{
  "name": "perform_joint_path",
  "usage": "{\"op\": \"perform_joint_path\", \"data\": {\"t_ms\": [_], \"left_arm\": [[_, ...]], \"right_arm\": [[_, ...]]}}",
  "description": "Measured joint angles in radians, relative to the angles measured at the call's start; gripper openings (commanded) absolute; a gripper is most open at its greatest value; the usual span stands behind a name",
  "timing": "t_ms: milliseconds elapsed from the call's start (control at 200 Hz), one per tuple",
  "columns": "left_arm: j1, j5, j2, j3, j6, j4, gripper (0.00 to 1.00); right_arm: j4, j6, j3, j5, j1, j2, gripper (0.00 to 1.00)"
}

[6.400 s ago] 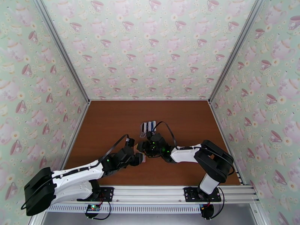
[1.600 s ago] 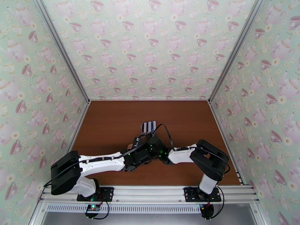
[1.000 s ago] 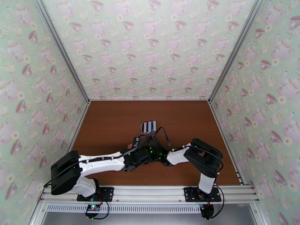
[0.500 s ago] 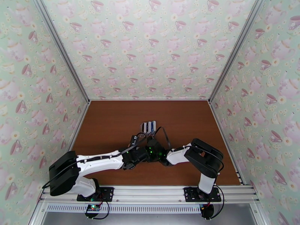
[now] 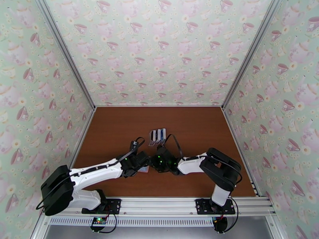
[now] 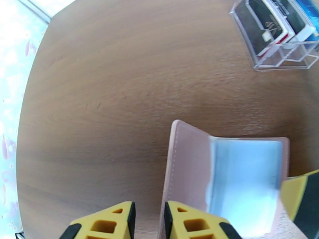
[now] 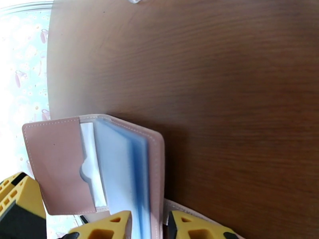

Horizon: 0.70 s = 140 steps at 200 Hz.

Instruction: Put the credit cards into the card holder

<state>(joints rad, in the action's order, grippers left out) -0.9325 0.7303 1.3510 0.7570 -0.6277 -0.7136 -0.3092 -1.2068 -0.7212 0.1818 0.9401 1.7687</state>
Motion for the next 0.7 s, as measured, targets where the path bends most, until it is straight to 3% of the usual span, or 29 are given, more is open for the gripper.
{"op": "perform_joint_path", "data": {"t_ms": [701], "left_arm": [[-0.032,-0.112,0.192,0.002,-0.019,0.097,0.26]], "right_arm": [[0.213,0.117,0.061,-0.022,-0.117,-0.145,0.32]]}}
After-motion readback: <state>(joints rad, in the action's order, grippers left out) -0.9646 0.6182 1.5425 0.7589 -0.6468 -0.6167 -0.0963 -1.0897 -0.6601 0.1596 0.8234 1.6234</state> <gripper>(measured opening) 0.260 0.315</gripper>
